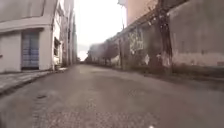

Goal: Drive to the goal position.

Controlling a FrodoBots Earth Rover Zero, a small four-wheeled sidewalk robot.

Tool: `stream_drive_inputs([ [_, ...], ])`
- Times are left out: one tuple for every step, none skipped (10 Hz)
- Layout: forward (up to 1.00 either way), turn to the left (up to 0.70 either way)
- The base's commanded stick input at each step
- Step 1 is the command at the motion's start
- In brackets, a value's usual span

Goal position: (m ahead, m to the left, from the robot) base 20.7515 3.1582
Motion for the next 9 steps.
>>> stream_drive_inputs([
  [0.70,0.00],
  [0.70,0.00],
  [0.70,0.05],
  [0.70,0.14],
  [0.70,0.32],
  [0.70,0.17],
  [0.70,0.00],
  [0.70,0.00],
  [0.70,0.00],
])
